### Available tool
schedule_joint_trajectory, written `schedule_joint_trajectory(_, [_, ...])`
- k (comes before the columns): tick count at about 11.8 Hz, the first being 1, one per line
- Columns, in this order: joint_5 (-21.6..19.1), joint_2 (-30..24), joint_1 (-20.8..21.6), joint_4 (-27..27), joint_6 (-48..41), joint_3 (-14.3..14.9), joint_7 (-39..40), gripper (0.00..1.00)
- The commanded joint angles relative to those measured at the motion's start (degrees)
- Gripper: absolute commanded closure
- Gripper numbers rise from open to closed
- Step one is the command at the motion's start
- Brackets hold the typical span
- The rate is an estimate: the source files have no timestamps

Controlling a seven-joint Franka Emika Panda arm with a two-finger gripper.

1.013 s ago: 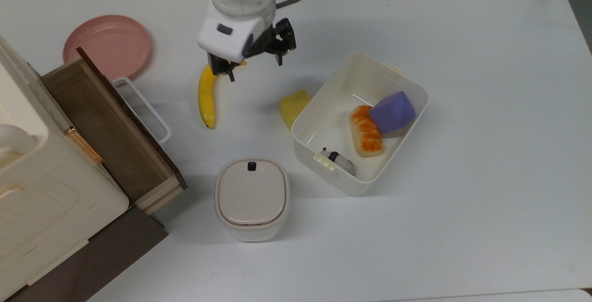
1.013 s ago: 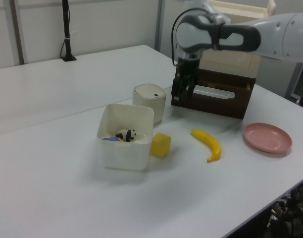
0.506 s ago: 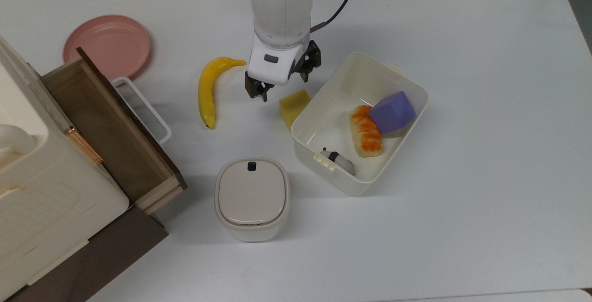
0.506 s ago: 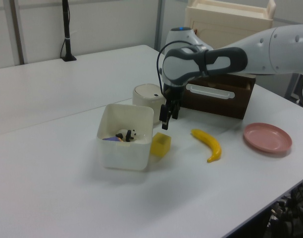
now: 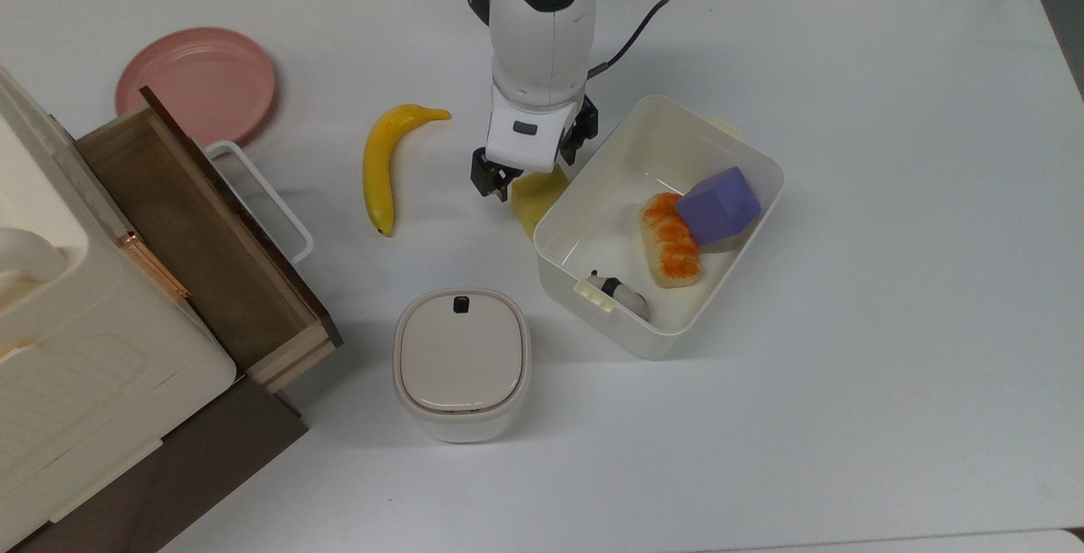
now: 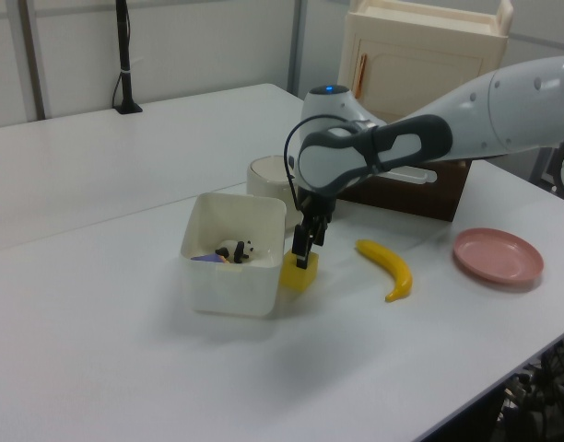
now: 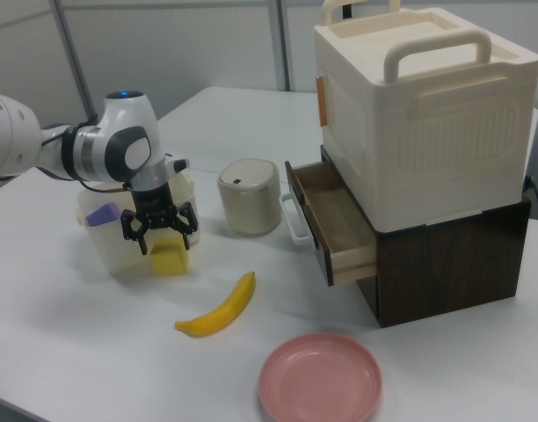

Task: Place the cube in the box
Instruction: 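Close the gripper on the yellow cube, then lift the yellow cube and carry it over the white bin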

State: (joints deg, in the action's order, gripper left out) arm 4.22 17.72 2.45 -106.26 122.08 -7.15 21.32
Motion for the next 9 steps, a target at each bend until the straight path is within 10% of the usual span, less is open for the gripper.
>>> schedule_joint_trajectory(1, [2.10,1.43,2.47,-1.58,2.81,0.74,0.66,0.00])
schedule_joint_trajectory(3, [2.72,2.58,2.65,-1.32,3.60,0.74,0.22,0.02])
schedule_joint_trajectory(7, [3.16,1.54,2.30,-1.22,3.17,0.82,0.91,0.51])
schedule_joint_trajectory(9, [3.16,-2.14,0.99,-1.58,0.81,1.17,2.84,0.52])
